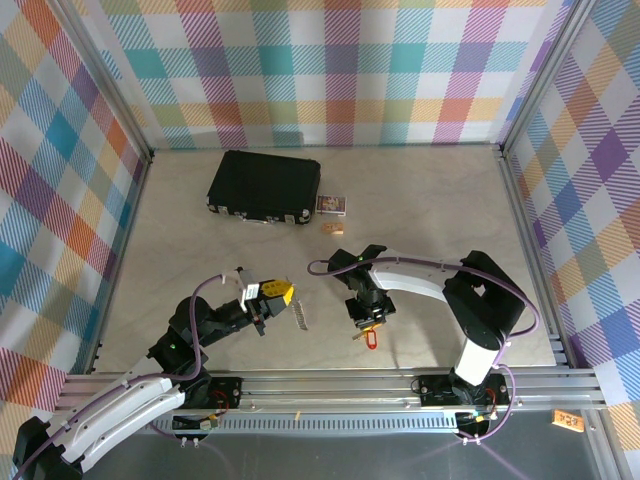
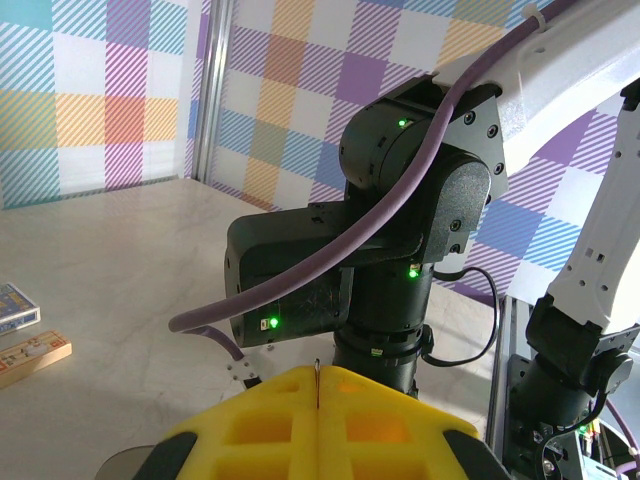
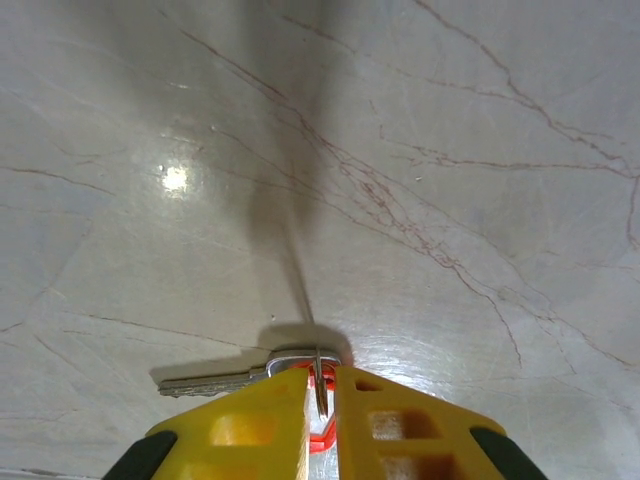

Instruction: Put the keys on the keyring

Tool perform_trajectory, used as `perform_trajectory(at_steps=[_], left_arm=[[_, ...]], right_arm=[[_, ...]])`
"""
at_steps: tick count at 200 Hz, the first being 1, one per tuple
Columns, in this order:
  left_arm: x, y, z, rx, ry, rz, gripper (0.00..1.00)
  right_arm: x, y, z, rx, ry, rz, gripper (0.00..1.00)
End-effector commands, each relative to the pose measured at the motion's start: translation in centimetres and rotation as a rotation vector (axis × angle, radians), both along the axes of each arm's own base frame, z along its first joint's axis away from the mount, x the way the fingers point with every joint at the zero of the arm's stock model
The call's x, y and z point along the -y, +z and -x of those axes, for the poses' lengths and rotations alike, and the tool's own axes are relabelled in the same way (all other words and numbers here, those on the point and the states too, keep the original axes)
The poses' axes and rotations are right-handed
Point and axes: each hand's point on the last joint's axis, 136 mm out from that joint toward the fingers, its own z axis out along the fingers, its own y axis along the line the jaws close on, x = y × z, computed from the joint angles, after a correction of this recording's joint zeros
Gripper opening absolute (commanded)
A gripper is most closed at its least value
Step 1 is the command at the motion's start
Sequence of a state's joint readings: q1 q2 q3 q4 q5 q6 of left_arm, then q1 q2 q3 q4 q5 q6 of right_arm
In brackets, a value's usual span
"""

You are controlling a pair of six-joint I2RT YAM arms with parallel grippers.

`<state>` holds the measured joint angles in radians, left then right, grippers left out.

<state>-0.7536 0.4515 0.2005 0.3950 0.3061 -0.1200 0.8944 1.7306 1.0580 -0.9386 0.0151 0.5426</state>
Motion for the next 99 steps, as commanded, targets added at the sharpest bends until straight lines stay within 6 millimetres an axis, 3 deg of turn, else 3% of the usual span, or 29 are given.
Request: perform_trajectory(at_steps=[1, 99], left_arm=[[-0.12, 1.42, 0.30, 0.037, -0.014, 0.046, 0.00], [-0.12, 1.29, 0.23, 0.034, -0.011, 0.043, 0.00]], right_arm=[[0.33, -0.20, 0.56, -0.022, -0.006, 0.007, 0.14], [0.43, -0.20, 0.59, -0.018, 0.000, 0.006, 0.09]])
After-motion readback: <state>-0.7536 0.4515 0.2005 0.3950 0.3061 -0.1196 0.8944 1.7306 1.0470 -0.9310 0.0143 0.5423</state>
